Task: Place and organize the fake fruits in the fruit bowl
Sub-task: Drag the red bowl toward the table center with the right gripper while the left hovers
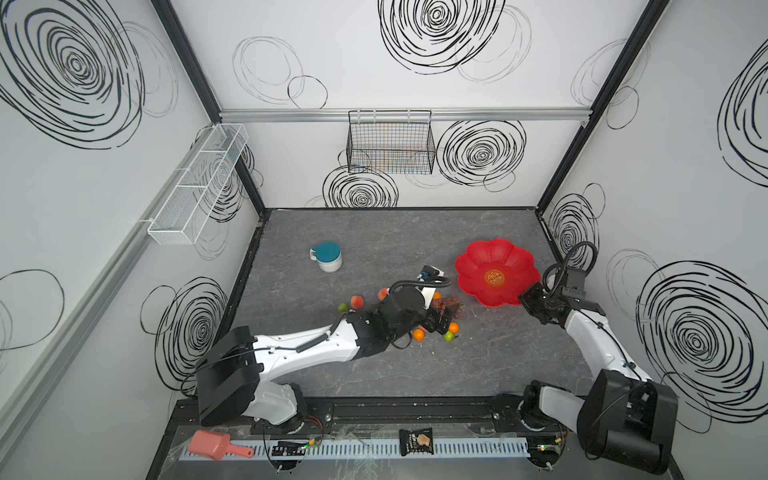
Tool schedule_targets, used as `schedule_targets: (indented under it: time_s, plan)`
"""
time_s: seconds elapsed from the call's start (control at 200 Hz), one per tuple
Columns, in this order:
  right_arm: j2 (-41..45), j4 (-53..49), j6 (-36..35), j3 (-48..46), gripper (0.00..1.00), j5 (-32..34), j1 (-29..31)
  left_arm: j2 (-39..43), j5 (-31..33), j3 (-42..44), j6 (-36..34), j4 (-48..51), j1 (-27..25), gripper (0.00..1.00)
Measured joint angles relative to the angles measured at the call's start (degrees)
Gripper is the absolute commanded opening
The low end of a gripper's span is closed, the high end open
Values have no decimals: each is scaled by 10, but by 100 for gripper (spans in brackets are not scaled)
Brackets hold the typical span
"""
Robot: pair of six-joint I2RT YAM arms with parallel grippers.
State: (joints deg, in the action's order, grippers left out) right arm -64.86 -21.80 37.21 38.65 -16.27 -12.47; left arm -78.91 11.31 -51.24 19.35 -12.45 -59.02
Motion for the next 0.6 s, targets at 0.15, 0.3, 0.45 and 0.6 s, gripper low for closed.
schedule_targets:
  time_s: [0.15,0.3,0.45,0.6]
  plan:
    - [5,-1,6,43,0,7,66,68,-1,25,12,4,48,99]
    - [-30,10,27,86,0,8,161,130,-1,73,33,15,108,100]
    - [-107,37,55,127,0,8,241,196,4,127,54,46,163,99]
    - [-205,56,82,175,0,0,299,258,7,170,74,73,211,99]
